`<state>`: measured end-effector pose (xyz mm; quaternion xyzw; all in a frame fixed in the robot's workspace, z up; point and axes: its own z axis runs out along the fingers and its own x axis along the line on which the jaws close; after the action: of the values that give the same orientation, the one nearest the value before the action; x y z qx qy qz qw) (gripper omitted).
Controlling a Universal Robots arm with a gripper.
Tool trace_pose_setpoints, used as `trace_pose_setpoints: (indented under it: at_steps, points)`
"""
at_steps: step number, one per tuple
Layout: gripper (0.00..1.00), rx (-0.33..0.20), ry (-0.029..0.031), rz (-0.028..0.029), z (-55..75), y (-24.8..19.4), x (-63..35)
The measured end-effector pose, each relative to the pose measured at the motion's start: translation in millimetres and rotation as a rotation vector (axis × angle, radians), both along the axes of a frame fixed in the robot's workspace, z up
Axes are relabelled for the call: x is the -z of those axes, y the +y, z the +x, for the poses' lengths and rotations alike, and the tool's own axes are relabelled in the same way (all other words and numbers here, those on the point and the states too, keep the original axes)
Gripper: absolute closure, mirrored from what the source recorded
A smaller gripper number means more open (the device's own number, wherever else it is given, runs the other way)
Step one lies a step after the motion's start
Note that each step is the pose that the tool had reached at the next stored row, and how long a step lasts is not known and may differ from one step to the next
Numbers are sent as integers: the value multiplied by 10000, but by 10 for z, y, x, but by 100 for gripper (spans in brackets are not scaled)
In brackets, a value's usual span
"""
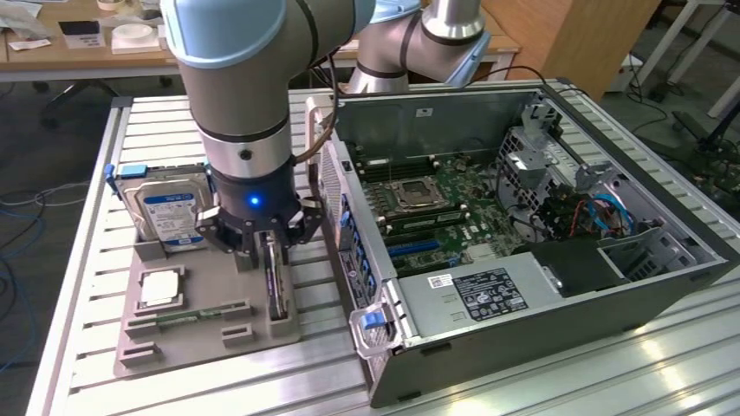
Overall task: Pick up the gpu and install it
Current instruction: 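Pick up the gpu and move the gpu toward the slot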
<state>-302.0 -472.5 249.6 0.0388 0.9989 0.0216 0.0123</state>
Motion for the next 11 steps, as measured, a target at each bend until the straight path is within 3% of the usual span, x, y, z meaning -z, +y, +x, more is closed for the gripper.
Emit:
trace_pose_setpoints:
  at_steps: [11]
  points:
    - [57, 3, 1, 1, -3, 7, 34]
